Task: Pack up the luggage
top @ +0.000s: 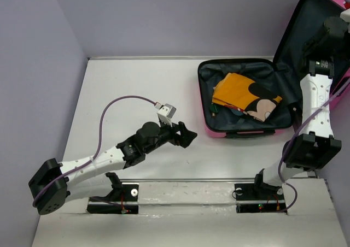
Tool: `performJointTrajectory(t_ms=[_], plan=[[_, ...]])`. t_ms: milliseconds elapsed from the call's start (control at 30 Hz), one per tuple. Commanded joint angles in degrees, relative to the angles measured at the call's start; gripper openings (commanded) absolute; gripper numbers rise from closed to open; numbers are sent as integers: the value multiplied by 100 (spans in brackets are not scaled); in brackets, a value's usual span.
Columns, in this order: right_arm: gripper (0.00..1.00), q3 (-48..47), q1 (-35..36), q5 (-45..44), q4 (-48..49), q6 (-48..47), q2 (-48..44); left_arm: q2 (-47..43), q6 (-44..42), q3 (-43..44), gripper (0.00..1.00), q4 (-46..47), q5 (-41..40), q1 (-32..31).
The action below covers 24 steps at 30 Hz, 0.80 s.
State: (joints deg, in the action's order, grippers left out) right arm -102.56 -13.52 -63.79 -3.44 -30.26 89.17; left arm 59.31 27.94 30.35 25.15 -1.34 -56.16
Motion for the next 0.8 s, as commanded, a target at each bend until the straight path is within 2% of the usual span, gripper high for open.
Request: performJointTrajectory(t_ms=[0,67,100,133,233,267,300,367,400,500,567,600,667,700,767], plan=[[66,-396,-2,104,888,-452,294,90,-149,-38,99,491,-76,-9],[41,-317,-2,51,1230,-603,426,107,-149,-46,99,491,-94,-9],[16,-256,-2,-19,1302,-639,374,116,-158,-55,99,500,-129,-9],[7,-177,85,-37,1363,-682,295,133,-175,-47,99,509,-147,-9],[7,726,515,-107,2879,-1769,-274,204,-193,-12,99,535,-173,-9],[7,1199,708,-229,3867,-2173,-416,256,-184,-3,99,553,-173,-9],[7,1421,1171,-309,4304,-2873,-548,283,-175,15,99,553,-173,-9],[7,1843,1736,-493,5444,-3492,-942,292,-132,41,99,561,-173,-9],[7,2141,2017,-599,5677,-3878,-1049,248,-70,24,99,588,-191,-9],[7,2756,3403,-1002,6554,-4425,-1444,56,-26,-38,99,570,-304,-9],[7,3048,3681,-1258,6610,-4427,-1594,-59,-17,-64,99,518,-419,-9],[7,3206,4238,-1485,6654,-4270,-1647,-164,-8,-82,99,448,-532,-9],[7,3602,4821,-1732,5957,-3797,-1701,-253,1,-108,99,360,-682,-9],[10,3725,5406,-1994,5900,-3498,-1622,-349,-8,-108,99,211,-874,-9],[19,4032,5972,-2242,6230,-3521,-1421,-481,-34,-82,99,35,-1112,0]])
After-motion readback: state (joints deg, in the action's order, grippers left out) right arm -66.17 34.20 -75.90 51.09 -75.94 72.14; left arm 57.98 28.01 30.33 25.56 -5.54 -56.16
